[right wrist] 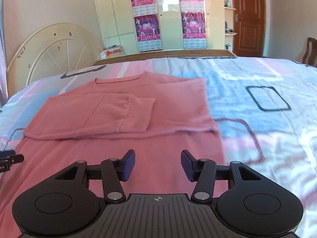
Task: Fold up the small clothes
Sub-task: 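Grasp the sweater hem with both tools and lift it toward the collar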
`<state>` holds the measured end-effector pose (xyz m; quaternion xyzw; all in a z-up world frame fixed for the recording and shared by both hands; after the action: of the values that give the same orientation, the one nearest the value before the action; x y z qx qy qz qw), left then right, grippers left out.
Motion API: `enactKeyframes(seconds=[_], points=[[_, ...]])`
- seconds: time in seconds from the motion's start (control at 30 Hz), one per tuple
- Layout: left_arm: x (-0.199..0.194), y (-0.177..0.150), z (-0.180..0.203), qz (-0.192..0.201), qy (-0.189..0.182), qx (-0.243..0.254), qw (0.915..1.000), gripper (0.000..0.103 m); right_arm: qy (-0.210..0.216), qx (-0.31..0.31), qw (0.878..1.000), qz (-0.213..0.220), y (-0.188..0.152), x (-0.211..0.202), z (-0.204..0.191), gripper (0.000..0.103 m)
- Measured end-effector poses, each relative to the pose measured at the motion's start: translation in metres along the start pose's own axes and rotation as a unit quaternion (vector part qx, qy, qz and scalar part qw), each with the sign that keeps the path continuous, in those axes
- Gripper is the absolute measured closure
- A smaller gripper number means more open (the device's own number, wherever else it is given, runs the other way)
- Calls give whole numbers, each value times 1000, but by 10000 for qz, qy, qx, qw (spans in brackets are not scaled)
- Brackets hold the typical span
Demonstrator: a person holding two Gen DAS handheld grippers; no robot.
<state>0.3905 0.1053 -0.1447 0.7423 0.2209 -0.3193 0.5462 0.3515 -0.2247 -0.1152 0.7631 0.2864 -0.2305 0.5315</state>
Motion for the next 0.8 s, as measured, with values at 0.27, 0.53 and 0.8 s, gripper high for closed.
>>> enactKeyframes(seconds=[0.27,0.53,0.8], points=[[-58,-53,5,-59,160,-70,9998,29,-44,365,9992,-147,-43,-66,49,52],[-95,-116,-12,-276,-450,-1127,9922,40,75,1095,9926,-518,-92,-112,95,52],[-114,-141,-13,-64,-1306,-2113,9686,41,680,1927,9758,-784,-123,-132,109,52]])
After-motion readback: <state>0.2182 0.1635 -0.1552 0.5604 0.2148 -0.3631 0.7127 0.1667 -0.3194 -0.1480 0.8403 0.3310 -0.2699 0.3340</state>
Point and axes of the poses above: each gripper's, at about its wrist camera, not at the fingertips, and x roughly the way its jaws point, z to its right, y to its top, the point moved 7 cm from there along x, roughly the way its jaws point, and after that the axes turned 12 degrees about x, right-handed, at the moved point
